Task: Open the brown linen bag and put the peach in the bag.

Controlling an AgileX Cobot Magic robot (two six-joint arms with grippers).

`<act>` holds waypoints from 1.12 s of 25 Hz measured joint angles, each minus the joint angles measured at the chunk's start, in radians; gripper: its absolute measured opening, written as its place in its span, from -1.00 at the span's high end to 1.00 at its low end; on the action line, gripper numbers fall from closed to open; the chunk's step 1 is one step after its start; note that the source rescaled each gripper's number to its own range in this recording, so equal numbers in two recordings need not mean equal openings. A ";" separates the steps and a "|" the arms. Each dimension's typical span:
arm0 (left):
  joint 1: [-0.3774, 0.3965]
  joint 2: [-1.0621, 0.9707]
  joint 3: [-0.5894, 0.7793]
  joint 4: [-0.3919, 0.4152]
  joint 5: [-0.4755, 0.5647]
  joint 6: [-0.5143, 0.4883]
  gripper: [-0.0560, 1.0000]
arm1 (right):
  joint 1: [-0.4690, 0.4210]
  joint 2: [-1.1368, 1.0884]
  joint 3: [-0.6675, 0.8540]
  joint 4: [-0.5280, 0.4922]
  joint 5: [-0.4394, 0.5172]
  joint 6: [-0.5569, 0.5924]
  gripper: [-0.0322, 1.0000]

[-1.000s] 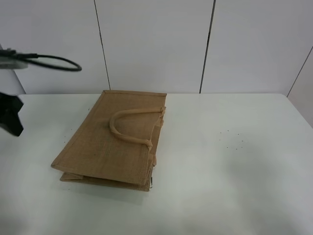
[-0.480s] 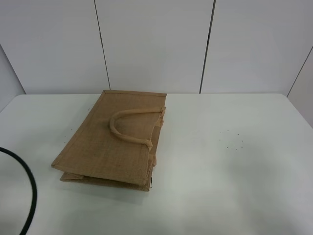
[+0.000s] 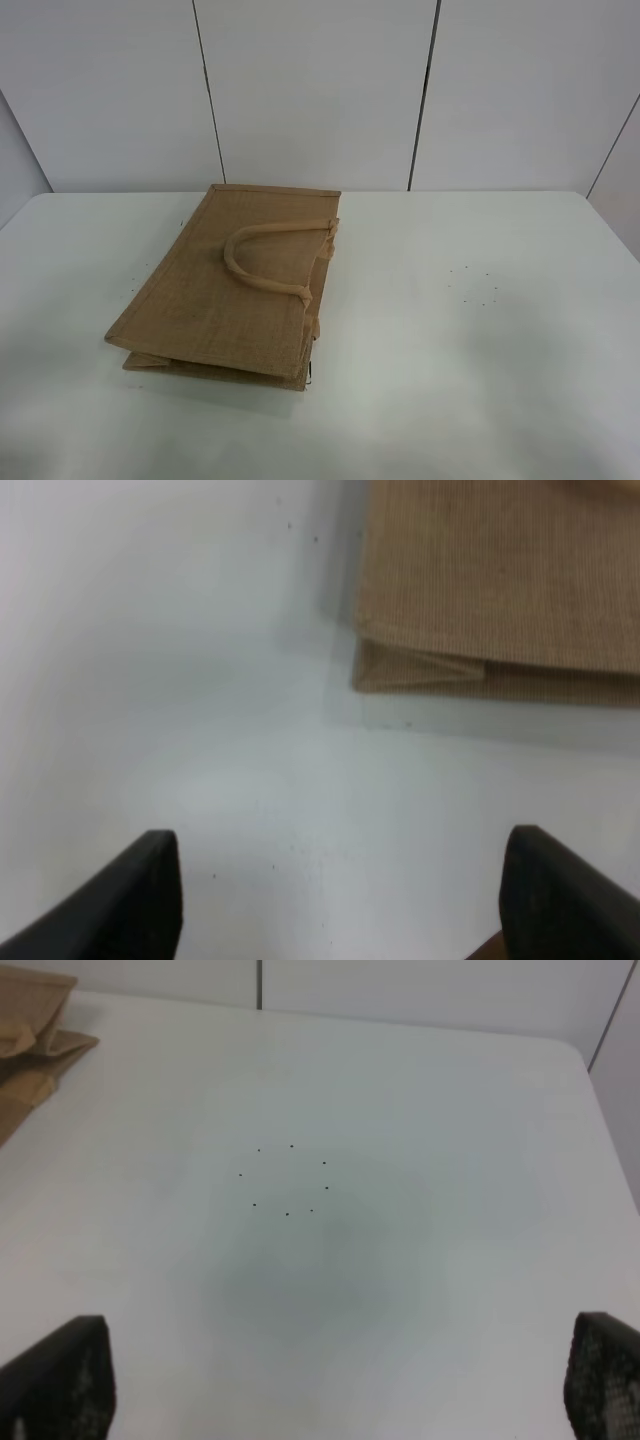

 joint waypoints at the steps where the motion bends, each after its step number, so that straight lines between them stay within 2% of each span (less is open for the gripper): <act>1: 0.000 -0.005 0.000 0.000 0.000 0.001 -0.99 | 0.000 0.000 0.000 0.000 0.000 0.000 -1.00; 28: 0.000 -0.090 0.000 0.000 0.001 0.004 -0.99 | 0.000 0.000 0.000 0.000 0.000 0.000 -1.00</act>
